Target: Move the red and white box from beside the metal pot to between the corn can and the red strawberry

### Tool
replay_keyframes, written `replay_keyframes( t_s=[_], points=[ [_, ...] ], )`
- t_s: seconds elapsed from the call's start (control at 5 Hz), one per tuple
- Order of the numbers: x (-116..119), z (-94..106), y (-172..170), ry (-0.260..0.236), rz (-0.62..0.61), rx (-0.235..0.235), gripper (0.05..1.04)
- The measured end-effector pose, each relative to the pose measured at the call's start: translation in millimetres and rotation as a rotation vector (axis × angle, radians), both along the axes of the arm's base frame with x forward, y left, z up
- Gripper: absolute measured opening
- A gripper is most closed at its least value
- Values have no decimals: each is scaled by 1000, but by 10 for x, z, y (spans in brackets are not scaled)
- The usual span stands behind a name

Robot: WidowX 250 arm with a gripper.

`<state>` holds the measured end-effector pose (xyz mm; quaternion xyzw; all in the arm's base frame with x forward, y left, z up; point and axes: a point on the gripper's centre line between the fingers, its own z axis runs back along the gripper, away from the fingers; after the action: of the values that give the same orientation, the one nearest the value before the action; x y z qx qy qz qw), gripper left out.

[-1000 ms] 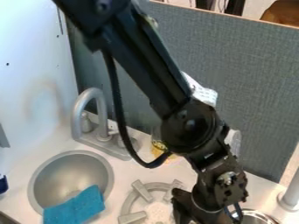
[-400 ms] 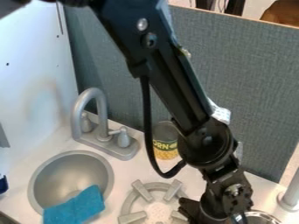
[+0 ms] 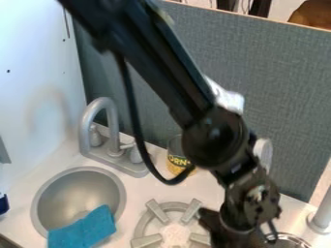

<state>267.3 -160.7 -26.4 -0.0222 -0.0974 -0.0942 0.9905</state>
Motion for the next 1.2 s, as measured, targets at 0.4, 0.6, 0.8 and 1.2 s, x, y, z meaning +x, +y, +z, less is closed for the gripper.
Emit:
replay_keyframes(
  t_s=[0.4,0.6,0.8,1.2],
  points=[
    [-5,332,154,-15,35,6,394],
    [310,434,364,-30,145,-6,394],
    [504,502,682,-20,233,-6,394],
    [970,287,928,-40,345,-22,394]
  ],
)
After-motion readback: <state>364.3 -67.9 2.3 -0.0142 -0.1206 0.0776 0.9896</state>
